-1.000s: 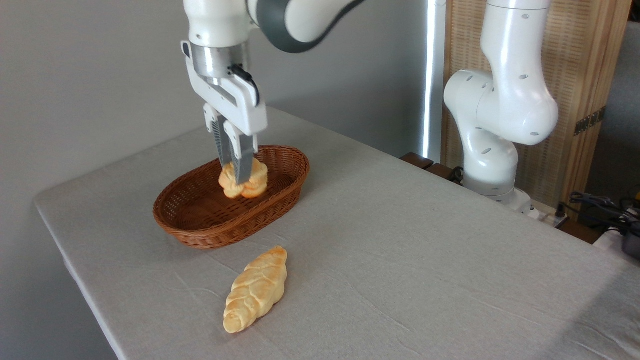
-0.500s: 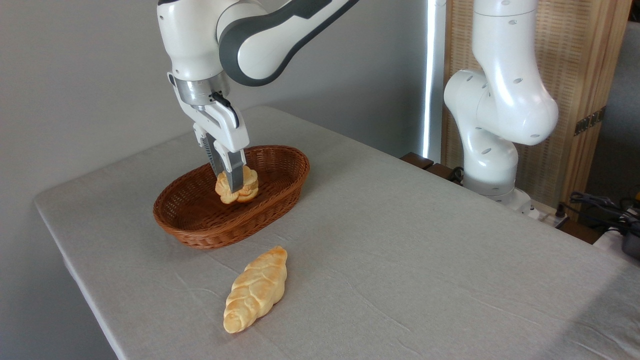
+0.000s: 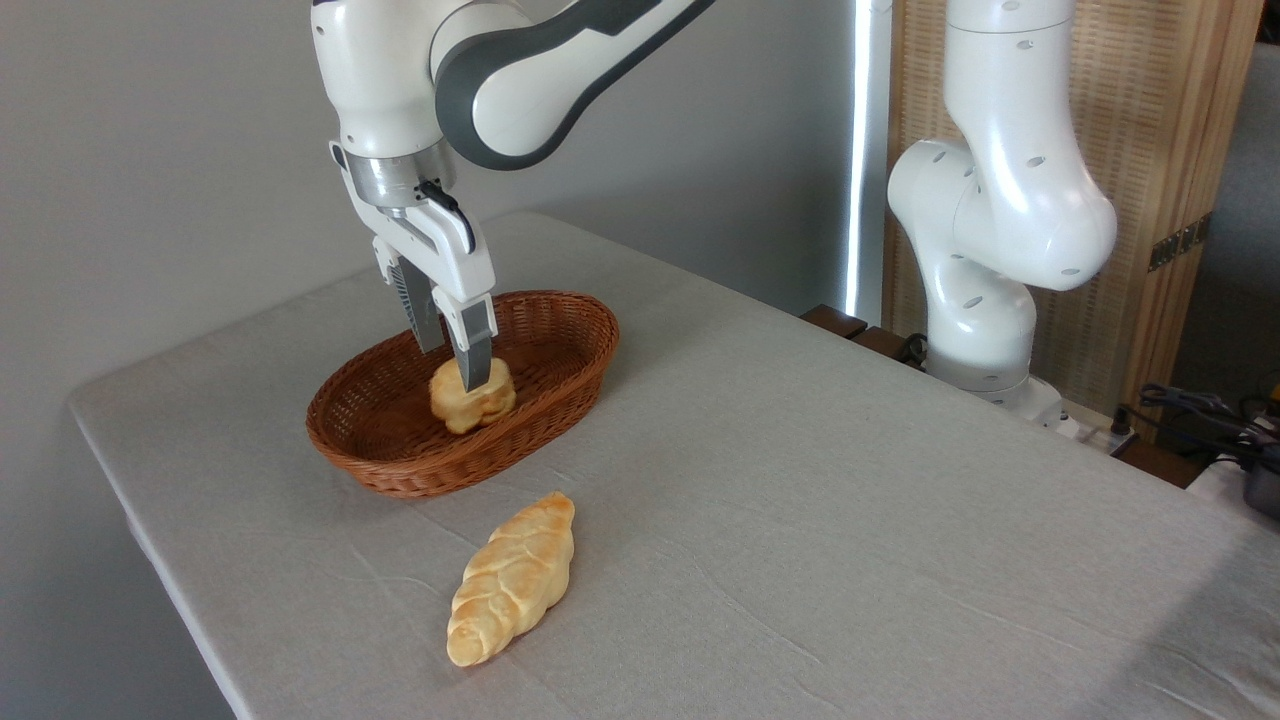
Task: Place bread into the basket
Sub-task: 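Lower the held roll into the basket, then open the gripper to release the roll and raise it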
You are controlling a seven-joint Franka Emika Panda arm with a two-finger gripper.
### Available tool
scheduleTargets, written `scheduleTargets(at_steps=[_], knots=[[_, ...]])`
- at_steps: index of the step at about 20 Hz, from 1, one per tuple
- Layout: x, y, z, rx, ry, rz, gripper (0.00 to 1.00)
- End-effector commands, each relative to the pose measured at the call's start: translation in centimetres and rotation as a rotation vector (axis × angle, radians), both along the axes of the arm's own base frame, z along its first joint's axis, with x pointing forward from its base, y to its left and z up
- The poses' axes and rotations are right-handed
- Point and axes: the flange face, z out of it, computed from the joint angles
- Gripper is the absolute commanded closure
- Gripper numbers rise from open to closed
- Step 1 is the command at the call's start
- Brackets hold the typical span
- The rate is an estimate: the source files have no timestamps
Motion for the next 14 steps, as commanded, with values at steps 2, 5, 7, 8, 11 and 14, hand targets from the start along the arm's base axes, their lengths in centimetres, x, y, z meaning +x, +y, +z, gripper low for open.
scheduleTargets(at_steps=[2,5,7,8,11,14], knots=[[0.7,1.6,1.8,-0.002,-0.036,0.034,0.0],[2.3,5.9,4.8,0.021,-0.092,0.095,0.0],[2.2,8.7,5.5,0.042,-0.044,0.11,0.0],[2.4,9.8,6.0,0.045,-0.038,0.088,0.0],[2.8,13.7,6.5,0.051,-0.021,-0.049,0.0],[2.4,16.3,7.2,0.051,0.015,-0.1,0.0]])
